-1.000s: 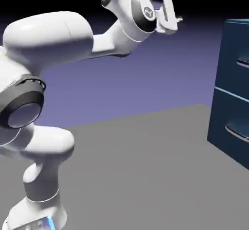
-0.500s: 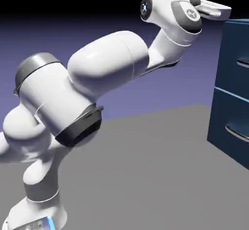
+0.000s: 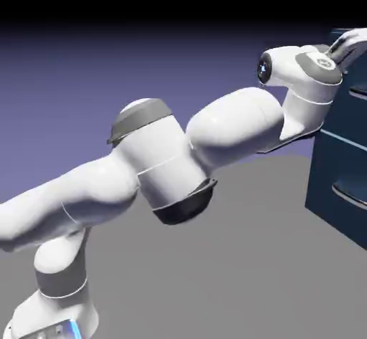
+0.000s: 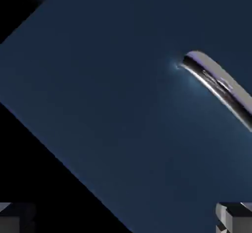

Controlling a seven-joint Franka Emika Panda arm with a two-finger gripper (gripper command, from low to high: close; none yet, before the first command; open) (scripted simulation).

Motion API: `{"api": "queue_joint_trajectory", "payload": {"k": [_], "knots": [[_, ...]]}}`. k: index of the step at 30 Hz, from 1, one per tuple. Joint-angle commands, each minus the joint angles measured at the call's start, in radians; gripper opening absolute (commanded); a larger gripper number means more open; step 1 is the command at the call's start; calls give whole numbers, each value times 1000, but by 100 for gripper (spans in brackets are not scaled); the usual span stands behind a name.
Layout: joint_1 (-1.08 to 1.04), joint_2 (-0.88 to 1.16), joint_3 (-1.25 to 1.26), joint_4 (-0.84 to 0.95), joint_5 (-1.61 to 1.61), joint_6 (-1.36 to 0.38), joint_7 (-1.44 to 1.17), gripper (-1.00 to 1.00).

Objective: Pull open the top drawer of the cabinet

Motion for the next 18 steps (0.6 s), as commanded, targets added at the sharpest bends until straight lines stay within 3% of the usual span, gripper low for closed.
{"api": "queue_joint_trajectory", "payload": {"k": [1,7,18], "knots": [[32,-7,-24,22,-37,-4,-44,0],[222,-51,-167,149,-256,-29,-298,0],[446,-198,-160,511,-136,72,-576,0]]}}
